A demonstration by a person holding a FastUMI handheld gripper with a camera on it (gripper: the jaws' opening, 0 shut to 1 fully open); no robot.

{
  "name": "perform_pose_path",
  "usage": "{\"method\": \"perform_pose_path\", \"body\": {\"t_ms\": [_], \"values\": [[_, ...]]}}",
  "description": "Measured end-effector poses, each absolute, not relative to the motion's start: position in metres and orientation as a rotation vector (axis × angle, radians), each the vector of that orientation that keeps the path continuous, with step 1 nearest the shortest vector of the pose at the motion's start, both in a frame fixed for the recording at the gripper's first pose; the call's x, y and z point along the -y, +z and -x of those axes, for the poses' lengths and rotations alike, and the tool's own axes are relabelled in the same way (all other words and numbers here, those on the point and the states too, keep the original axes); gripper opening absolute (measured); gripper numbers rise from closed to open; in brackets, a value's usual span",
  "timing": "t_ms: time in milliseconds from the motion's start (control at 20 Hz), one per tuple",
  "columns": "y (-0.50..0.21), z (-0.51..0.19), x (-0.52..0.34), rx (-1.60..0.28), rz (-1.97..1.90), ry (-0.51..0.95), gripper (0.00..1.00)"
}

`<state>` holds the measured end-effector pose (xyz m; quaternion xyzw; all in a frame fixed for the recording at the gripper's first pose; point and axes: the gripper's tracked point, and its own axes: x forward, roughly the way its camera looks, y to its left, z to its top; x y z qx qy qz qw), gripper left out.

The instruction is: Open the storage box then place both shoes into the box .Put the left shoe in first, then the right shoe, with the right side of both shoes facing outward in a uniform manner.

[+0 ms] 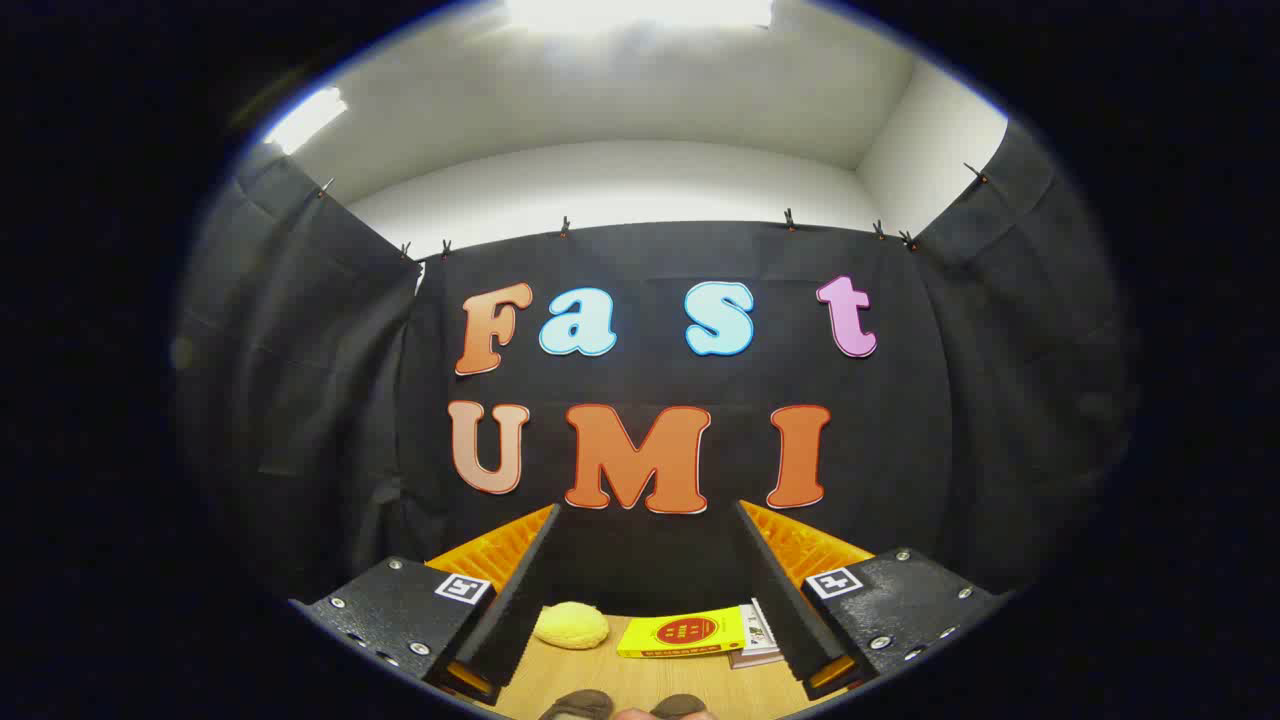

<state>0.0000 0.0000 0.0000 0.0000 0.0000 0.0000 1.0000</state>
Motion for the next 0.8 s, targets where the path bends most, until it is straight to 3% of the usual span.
{"method": "perform_pose_path", "body": {"t_ms": [800], "values": [[-0.003,-0.003,-0.009,-0.001,0.027,0.008,0.99]]}}
